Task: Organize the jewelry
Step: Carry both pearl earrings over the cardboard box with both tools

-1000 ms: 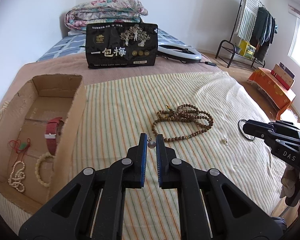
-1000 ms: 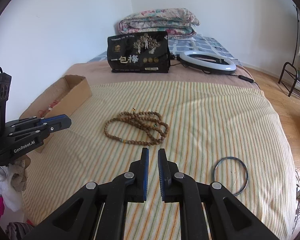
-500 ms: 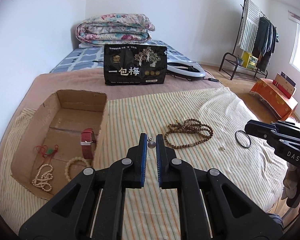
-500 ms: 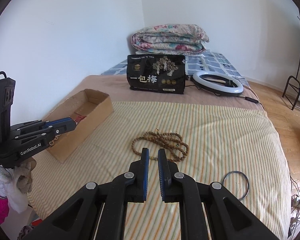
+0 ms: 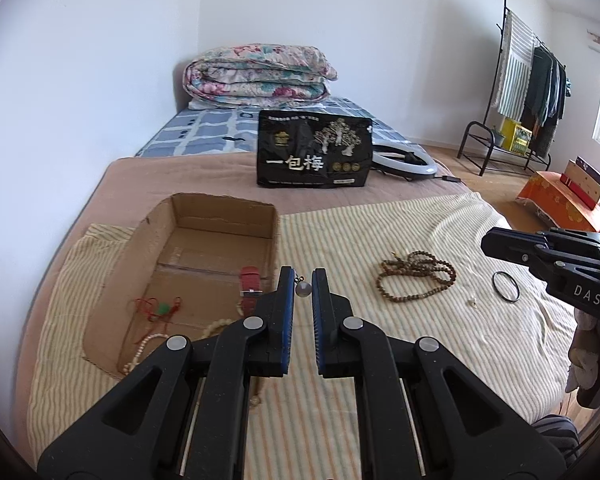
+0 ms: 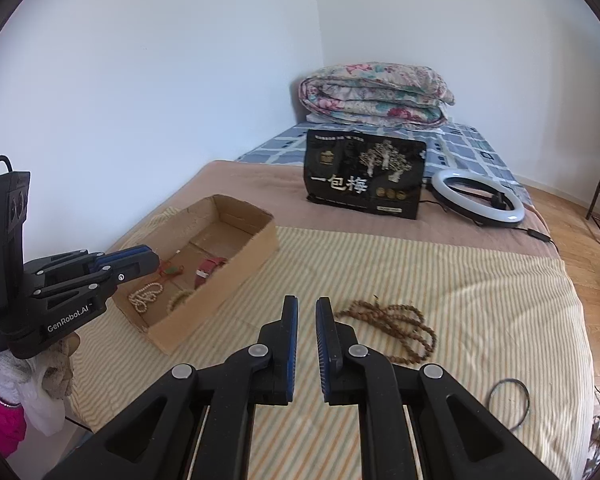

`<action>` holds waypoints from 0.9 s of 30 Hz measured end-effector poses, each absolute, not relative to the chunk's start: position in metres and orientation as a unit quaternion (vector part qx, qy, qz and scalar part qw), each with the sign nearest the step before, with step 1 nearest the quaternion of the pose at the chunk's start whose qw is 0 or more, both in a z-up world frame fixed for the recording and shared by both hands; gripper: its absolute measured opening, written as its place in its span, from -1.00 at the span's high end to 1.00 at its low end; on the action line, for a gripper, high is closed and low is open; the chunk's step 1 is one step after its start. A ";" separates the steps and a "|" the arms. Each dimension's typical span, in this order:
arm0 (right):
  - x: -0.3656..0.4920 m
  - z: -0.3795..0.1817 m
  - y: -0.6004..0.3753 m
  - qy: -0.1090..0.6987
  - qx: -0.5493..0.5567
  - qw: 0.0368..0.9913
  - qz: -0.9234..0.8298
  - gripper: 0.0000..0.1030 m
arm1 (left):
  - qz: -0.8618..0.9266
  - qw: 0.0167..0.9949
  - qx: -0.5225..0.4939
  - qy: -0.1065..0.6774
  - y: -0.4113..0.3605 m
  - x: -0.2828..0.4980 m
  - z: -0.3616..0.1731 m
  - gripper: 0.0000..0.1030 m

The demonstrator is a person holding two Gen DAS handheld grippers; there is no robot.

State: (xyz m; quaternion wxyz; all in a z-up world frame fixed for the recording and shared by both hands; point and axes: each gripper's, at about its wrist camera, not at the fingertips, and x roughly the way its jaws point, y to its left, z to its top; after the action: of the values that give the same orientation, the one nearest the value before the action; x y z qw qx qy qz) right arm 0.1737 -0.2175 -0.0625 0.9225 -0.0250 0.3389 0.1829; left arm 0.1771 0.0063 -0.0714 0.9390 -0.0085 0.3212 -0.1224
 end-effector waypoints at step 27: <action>0.232 -0.079 -0.091 0.352 -0.040 0.900 0.254 0.86 | -0.063 0.939 -0.035 0.336 0.099 0.197 -0.095 0.87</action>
State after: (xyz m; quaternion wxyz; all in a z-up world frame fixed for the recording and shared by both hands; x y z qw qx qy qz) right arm 0.2319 -0.0906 -0.0788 0.9002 -0.0398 0.3516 0.2538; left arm 0.1967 0.0987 -0.0947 0.9391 -0.0349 0.3361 -0.0626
